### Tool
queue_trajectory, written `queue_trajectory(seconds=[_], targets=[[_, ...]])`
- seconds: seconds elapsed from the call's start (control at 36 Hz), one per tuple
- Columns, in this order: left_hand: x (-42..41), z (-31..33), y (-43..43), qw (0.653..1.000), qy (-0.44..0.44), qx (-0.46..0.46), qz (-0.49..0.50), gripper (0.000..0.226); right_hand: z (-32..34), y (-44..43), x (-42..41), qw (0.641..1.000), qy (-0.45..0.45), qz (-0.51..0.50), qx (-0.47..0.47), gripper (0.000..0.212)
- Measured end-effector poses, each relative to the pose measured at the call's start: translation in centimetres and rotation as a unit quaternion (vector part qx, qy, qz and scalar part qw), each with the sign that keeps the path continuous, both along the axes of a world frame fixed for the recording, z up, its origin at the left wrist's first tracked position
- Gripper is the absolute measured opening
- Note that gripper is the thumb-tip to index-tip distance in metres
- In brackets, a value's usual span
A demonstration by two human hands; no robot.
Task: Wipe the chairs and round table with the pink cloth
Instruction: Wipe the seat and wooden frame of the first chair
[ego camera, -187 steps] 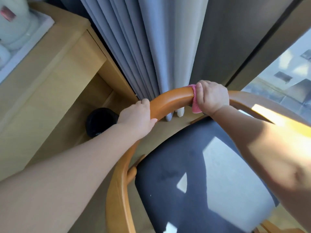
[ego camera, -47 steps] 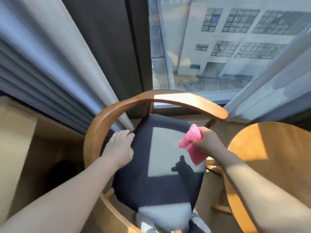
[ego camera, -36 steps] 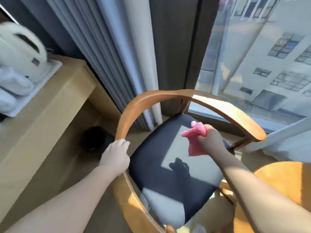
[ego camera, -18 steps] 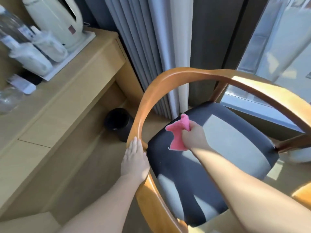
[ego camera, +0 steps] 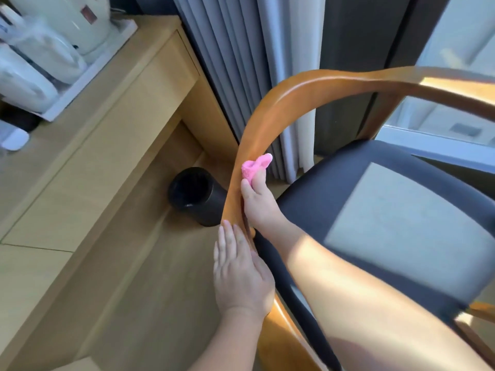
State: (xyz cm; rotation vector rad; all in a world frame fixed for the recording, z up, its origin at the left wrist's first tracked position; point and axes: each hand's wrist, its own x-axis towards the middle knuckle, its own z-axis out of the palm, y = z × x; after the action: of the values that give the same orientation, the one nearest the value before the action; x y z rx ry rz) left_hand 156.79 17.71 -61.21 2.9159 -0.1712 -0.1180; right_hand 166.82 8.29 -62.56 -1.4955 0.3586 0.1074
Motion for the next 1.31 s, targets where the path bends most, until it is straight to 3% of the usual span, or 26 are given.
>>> queue_trajectory(seconds=[0.14, 0.31, 0.47, 0.5, 0.56, 0.58, 0.64, 0.69, 0.72, 0.86, 1.08, 1.19, 1.31], targets=[[0.0, 0.1, 0.2, 1.000, 0.004, 0.010, 0.001, 0.064, 0.3, -0.3, 1.5, 1.000, 0.012, 0.003, 0.026, 0.070], [0.2, 0.0, 0.3, 1.000, 0.016, -0.005, -0.007, 0.075, 1.1, -3.1, 6.4, 0.996, 0.042, -0.076, 0.005, 0.070], [0.1, 0.6, -0.1, 0.999, 0.014, -0.043, -0.016, 0.067, 2.2, -8.8, 11.1, 0.981, 0.061, -0.184, 0.014, 0.071], [0.2, 0.7, -0.2, 0.999, 0.008, -0.049, -0.017, 0.065, 2.2, -9.8, 11.7, 0.974, 0.059, -0.216, 0.034, 0.066], [0.3, 0.7, -0.3, 0.999, -0.003, -0.050, -0.016, 0.063, 2.2, -11.7, 12.5, 0.958, 0.056, -0.276, 0.047, 0.025], [0.3, 0.7, -0.3, 0.999, -0.002, -0.048, -0.015, 0.063, 2.4, -12.5, 12.8, 0.952, 0.062, -0.297, 0.036, 0.016], [0.2, 0.6, -0.2, 0.999, 0.003, -0.046, -0.019, 0.063, 3.1, -13.2, 12.9, 0.948, 0.063, -0.304, 0.063, 0.029], [0.1, 0.5, -0.1, 0.999, 0.009, -0.041, -0.019, 0.065, 3.2, -13.0, 13.1, 0.948, 0.076, -0.302, 0.066, 0.076], [0.1, 0.4, -0.1, 0.999, 0.013, -0.038, -0.019, 0.066, 3.4, -12.7, 12.9, 0.951, 0.065, -0.297, 0.059, 0.080], [0.1, 0.6, -0.1, 0.999, 0.017, -0.039, -0.021, 0.067, 3.6, -9.6, 10.6, 0.974, -0.002, -0.228, -0.013, 0.066], [0.0, 0.4, 0.0, 0.999, 0.014, -0.031, -0.017, 0.071, 1.7, -3.3, 5.5, 0.989, -0.104, -0.084, -0.065, 0.062], [0.0, 0.5, -0.1, 0.999, 0.018, -0.041, -0.013, 0.069, 2.5, -4.6, 6.4, 0.990, -0.091, -0.088, -0.056, 0.064], [-0.1, 0.2, 0.2, 0.999, 0.018, -0.047, -0.009, 0.065, 4.3, -9.2, 9.9, 0.981, -0.017, -0.194, -0.016, 0.066]])
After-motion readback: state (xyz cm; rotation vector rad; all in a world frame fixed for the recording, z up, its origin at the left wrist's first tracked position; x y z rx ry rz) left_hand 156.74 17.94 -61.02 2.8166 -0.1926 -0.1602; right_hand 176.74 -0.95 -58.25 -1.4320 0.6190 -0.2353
